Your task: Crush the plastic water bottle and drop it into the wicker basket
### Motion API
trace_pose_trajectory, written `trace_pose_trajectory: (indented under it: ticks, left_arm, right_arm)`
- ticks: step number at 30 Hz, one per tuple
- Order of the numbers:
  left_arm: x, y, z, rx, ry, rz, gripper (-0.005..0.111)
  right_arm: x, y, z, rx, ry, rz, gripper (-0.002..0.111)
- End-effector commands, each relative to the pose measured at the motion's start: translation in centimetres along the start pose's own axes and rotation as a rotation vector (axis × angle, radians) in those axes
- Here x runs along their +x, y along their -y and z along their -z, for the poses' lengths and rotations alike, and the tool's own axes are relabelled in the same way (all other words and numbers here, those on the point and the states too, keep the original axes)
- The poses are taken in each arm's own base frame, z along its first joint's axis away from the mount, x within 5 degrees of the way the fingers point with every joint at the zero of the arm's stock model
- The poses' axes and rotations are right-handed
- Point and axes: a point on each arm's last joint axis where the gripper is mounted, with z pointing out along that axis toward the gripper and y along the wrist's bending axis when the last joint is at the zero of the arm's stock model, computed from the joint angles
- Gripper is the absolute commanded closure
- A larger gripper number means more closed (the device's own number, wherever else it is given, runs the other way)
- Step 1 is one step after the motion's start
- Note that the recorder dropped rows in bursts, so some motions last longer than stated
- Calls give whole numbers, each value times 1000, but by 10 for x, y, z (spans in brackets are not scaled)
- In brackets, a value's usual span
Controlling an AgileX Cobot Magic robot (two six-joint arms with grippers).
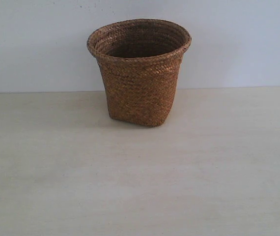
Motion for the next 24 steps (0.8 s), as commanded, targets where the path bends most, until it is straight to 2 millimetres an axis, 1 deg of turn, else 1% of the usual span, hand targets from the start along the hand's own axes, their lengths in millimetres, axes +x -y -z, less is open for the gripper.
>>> trace_pose_trajectory:
  ticks: [1, 24]
  left_arm:
    - [2, -1, 0, -15, -9, -11, 103]
    - [2, -2, 0, -28, -7, -29, 103]
  right_arm:
    - [-1, 0, 0, -1, 15, 7, 108]
    - [-1, 0, 0, -1, 15, 8, 108]
